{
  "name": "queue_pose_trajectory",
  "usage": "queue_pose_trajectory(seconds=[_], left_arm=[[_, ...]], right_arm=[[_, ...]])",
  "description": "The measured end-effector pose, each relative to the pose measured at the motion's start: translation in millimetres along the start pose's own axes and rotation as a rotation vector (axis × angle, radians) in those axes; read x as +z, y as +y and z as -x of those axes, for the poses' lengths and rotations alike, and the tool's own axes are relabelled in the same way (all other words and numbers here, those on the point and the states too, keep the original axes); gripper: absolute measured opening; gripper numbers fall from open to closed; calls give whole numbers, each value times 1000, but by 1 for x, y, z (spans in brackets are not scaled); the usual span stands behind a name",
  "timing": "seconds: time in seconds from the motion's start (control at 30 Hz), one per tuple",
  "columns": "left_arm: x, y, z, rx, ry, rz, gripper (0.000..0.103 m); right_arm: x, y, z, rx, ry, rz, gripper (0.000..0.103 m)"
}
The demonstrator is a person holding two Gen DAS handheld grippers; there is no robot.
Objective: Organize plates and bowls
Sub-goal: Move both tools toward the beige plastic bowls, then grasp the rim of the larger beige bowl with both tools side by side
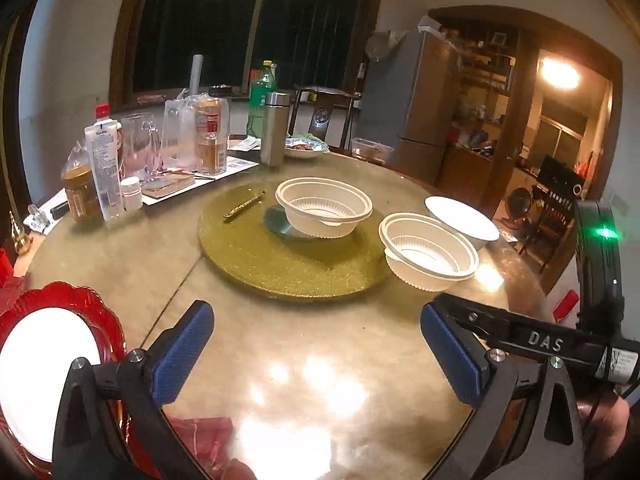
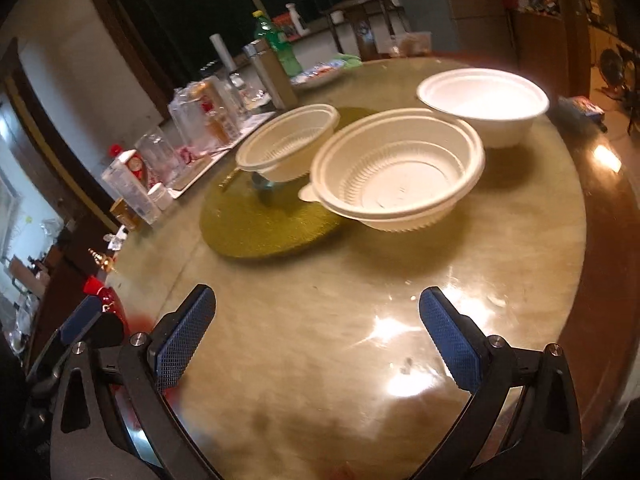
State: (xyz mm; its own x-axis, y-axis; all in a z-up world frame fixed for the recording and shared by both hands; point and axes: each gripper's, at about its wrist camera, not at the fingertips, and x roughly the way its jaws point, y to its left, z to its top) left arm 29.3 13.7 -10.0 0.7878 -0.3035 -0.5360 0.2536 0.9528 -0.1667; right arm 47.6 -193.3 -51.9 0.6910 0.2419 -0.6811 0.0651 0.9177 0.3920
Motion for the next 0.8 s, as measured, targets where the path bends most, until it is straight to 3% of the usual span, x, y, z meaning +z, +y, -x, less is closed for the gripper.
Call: queue_pose_trajectory(seconds=[0.23, 0.5, 0.63, 0.8], left_arm=[[12, -3, -16, 9, 62, 57, 103], [36, -12, -68, -9, 241, 191, 103], [48, -31, -99, -34, 292, 216, 103], [53, -53, -134, -5, 324, 200, 103]], right_arm=[[20, -39, 8, 73, 13, -127, 103], [44, -89, 2, 222, 78, -347, 103], [55, -110, -3, 238, 101, -436, 103], [70, -123, -11, 230, 104, -494, 100]])
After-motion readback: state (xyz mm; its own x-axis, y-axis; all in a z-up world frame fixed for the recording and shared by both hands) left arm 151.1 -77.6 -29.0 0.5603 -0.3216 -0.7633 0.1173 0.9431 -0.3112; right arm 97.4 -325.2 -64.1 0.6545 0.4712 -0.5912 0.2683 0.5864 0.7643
